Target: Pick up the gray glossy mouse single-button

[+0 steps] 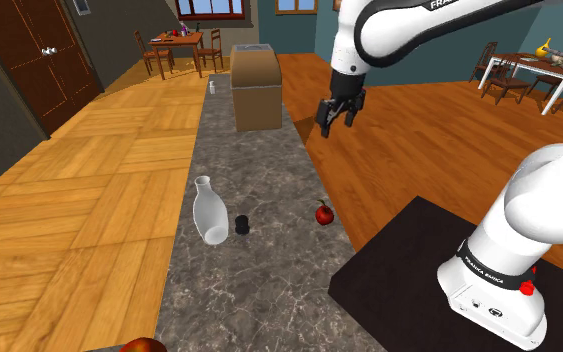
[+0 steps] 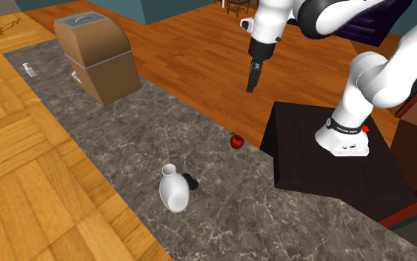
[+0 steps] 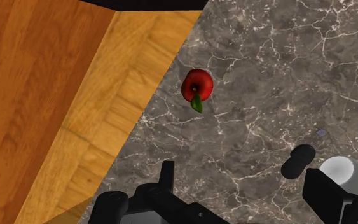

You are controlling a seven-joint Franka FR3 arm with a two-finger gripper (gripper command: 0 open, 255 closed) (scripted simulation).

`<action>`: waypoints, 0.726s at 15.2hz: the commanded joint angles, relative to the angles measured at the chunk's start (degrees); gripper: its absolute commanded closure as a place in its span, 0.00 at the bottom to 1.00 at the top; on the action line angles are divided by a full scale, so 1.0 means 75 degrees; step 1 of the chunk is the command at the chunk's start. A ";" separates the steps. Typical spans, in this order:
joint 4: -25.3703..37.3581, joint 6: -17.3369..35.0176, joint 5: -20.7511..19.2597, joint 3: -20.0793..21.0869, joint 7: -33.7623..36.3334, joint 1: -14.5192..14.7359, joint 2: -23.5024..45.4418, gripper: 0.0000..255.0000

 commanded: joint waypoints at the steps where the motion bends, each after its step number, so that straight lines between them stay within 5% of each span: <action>1: -0.0015 0.0424 0.0034 0.0176 0.0240 0.0049 0.0433 0.00; 11: 0.0685 0.2270 -0.0412 0.0848 0.1487 0.0163 0.3189 0.00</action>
